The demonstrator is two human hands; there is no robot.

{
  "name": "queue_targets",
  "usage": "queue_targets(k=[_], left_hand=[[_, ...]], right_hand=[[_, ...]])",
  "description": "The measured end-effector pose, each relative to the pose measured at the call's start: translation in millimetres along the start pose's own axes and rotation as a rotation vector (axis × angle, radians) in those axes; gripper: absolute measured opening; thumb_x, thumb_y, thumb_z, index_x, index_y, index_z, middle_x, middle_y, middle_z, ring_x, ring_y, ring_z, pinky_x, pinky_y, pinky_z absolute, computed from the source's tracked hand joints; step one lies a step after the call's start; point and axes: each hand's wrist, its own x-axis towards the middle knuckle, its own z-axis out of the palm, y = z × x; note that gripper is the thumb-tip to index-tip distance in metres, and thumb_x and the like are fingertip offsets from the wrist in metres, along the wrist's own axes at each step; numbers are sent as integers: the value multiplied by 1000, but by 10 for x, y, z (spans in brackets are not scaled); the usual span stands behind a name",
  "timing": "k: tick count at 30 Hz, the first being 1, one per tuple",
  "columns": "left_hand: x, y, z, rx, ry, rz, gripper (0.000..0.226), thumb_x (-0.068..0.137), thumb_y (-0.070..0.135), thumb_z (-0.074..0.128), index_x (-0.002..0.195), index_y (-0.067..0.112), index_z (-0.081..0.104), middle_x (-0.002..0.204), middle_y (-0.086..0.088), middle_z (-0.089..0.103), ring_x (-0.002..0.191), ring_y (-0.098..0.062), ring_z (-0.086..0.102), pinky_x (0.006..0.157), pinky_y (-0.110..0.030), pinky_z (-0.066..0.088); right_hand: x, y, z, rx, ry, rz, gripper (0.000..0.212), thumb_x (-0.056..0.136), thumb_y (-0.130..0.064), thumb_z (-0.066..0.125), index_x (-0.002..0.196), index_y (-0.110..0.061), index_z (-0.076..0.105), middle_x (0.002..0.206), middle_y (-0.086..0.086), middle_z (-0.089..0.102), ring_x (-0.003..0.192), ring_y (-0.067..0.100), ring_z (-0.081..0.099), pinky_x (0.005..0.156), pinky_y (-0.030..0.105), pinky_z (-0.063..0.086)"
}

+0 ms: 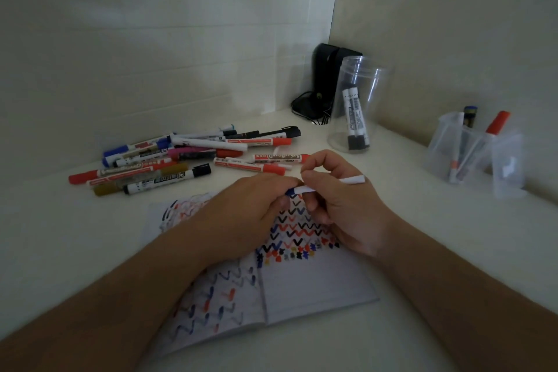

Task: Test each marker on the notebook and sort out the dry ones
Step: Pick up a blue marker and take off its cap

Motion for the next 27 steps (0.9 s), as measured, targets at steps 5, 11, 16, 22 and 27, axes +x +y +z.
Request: queue_targets(k=[5, 11, 16, 22, 27], left_hand=[[8, 57, 45, 36, 22, 29, 21, 109, 38, 36, 109, 30, 55, 85, 11, 59, 76, -6, 54, 70, -27, 45], [45, 99, -3, 54, -5, 5, 24, 108, 46, 37, 111, 36, 58, 72, 10, 57, 65, -6, 53, 61, -29, 43], [45, 66, -56, -67, -108, -75, 43, 95, 64, 51, 133, 45, 45, 85, 11, 65, 73, -1, 59, 68, -32, 52], [3, 44, -150, -141, -170, -215, 75, 66, 74, 79, 122, 47, 38, 93, 16, 60, 80, 7, 59, 68, -18, 50], [-30, 26, -170, -14, -255, -173, 55, 72, 77, 72, 117, 52, 52, 103, 19, 58, 93, 0, 55, 80, -27, 52]], right_hand=[[-10, 14, 34, 19, -12, -26, 9, 104, -10, 55, 100, -14, 62, 57, 10, 50, 43, 12, 42, 41, 22, 29], [0, 15, -23, 42, -33, 20, 16, 102, -6, 55, 102, -18, 66, 54, 11, 48, 42, 15, 38, 41, 23, 26], [-26, -34, -62, 19, -49, 5, 15, 102, -4, 55, 108, -16, 63, 57, 9, 48, 42, 14, 39, 39, 23, 28], [25, -169, -305, 253, -41, 34, 13, 88, -6, 51, 89, -15, 61, 60, 8, 47, 46, 16, 33, 44, 25, 22], [38, -135, -424, 373, -186, 65, 8, 81, -18, 60, 85, -11, 59, 62, 7, 51, 48, 15, 39, 45, 24, 32]])
